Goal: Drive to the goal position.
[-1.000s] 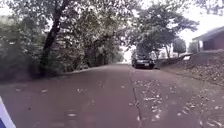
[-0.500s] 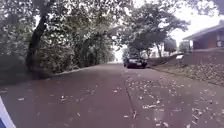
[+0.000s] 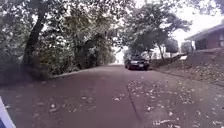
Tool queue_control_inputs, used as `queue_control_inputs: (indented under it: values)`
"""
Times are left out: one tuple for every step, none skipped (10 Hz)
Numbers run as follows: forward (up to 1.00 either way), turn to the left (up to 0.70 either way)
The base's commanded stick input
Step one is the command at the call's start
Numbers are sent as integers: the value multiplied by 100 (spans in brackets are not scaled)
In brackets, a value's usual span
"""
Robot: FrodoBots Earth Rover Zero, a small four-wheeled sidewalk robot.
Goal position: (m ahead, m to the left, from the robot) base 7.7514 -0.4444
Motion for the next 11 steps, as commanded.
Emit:
queue_control_inputs:
  values:
    - [70, 0]
    - [70, 0]
    - [70, 0]
    - [70, -3]
    - [70, -19]
    - [70, -35]
    - [70, -35]
    - [70, -35]
    - [70, -35]
    - [70, -35]
    - [70, -10]
